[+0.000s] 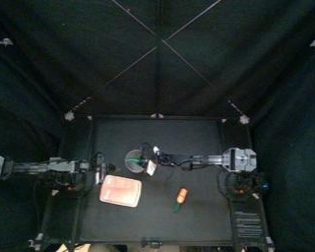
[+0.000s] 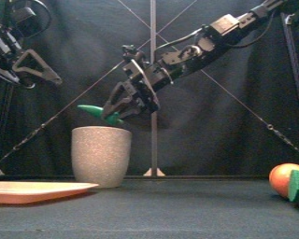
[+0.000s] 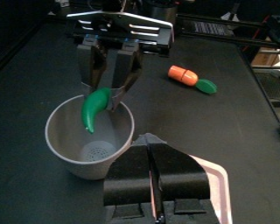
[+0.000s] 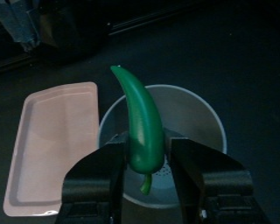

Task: Pick the green pepper then place it in the grey bowl
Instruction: Drop green pepper in the grey bowl and return to neutral

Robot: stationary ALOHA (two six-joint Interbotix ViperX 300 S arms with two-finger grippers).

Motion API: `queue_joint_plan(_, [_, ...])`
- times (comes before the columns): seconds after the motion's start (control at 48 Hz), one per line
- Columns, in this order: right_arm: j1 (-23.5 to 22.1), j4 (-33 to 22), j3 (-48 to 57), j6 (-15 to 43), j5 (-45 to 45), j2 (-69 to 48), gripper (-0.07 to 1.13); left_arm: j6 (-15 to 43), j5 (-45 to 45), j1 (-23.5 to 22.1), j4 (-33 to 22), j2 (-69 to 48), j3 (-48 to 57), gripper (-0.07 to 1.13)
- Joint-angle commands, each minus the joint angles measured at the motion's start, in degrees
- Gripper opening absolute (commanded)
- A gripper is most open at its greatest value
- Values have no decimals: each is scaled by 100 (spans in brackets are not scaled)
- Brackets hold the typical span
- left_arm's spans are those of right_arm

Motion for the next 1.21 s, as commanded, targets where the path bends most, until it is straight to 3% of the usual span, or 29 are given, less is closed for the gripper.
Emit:
queue_joint_plan(0.021, [-26, -9, -185, -18, -9, -97, 71, -9, -53, 18, 9, 18, -79, 2])
queue_joint_plan(0.271, [-18, -193, -158, 9, 0, -114, 93, 0, -53, 26, 9, 9, -97, 2])
queue_joint_plan(0.646, [35, -510, 396, -18, -237, -879, 94, -9, -53, 26, 0, 9, -70, 2])
queue_joint_plan(1.042, [193, -580, 3173, -26, -2856, -3006, 94, 9, -272, 97, 26, 0, -141, 2])
queue_joint_plan(1.208, [220, -615, 3911, -26, -3428, -3437, 94, 18, -712, 185, 105, 0, -167, 2])
